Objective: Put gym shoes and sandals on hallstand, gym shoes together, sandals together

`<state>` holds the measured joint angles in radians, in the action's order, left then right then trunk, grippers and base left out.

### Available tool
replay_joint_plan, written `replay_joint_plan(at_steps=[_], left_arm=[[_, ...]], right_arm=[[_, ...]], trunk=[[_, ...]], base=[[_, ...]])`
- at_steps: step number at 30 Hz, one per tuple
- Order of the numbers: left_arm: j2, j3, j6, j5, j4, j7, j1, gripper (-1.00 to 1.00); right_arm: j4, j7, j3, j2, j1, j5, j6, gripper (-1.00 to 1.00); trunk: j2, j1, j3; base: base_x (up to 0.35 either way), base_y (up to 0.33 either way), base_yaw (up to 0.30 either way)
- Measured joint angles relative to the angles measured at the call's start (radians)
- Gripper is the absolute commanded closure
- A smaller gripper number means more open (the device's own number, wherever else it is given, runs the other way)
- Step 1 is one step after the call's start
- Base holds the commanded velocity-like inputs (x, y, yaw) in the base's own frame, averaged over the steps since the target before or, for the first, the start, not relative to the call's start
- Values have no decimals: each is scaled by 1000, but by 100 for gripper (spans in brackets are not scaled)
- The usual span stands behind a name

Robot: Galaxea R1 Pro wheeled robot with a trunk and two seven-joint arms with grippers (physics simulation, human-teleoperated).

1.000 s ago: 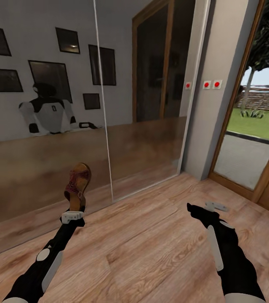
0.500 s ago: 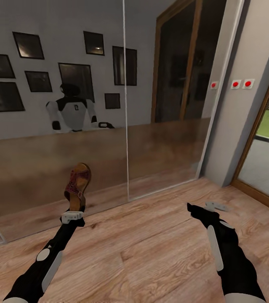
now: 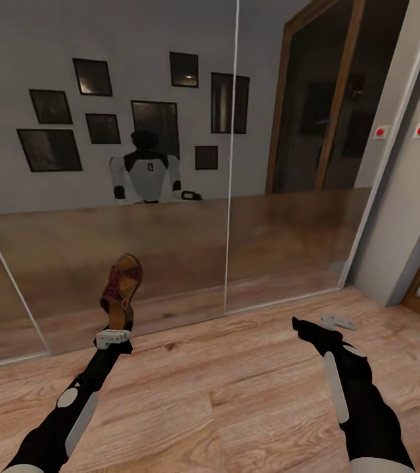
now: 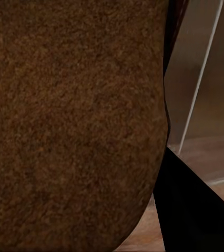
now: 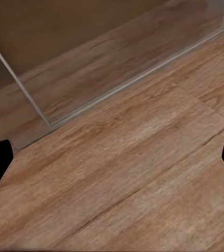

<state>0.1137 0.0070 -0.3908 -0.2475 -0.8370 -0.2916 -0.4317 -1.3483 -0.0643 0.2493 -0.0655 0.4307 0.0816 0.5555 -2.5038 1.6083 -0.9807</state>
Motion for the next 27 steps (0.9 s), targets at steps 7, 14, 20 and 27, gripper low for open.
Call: replay_joint_plan(at_steps=[7,14,20,27], left_arm=[[0,0,0,0,0,0,0,100],[0,0,0,-1,0,0,0,100],[0,0,0,-1,1,0,0,100],[0,0,0,-1,2,0,0,100]], right_arm=[[0,0,0,0,0,0,0,-100],[0,0,-1,0,0,0,0,-100],[0,0,-2,0,0,0,0,-100],[0,0,-1,0,0,0,0,-100]], trunk=[[0,0,0],[0,0,1],[0,0,6],[0,0,12]], base=[[0,0,291],[0,0,290],[0,0,276],[0,0,250]])
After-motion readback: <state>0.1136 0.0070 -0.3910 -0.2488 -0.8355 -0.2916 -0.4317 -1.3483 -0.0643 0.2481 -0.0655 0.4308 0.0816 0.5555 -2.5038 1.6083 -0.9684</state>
